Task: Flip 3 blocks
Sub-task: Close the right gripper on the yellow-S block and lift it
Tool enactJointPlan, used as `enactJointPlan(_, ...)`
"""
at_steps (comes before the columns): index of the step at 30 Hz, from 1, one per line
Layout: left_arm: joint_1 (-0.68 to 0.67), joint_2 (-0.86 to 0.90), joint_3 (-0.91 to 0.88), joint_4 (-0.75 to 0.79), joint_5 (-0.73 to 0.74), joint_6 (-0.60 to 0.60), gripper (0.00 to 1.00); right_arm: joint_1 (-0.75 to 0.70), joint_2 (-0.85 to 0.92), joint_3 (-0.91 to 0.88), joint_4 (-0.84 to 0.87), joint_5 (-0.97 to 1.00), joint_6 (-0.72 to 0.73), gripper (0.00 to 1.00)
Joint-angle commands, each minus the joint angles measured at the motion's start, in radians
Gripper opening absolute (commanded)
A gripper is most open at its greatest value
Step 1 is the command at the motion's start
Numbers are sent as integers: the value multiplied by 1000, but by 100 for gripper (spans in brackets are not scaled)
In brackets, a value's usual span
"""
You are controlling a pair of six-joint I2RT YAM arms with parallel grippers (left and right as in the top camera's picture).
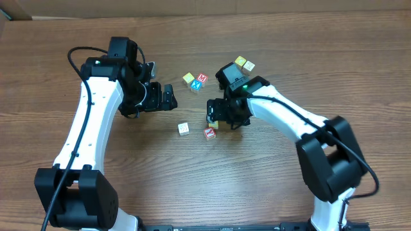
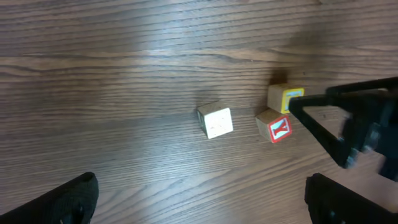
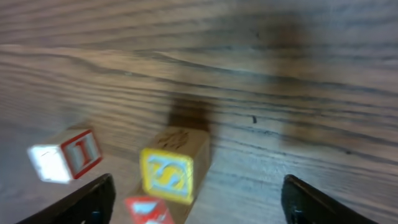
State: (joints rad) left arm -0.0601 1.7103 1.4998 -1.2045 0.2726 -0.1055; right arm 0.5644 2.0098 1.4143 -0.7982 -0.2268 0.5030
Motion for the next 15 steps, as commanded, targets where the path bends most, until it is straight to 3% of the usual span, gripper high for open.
enactJointPlan(1, 6, -2, 20, 1, -18, -14, 100, 12, 43, 12, 18, 5, 21, 79)
enactJointPlan(11, 6, -2, 20, 1, -17, -14, 100, 19, 67, 12, 30, -10, 29, 41)
enactJointPlan(15, 6, -2, 20, 1, -17, -14, 100, 19, 67, 12, 26, -10, 45, 31)
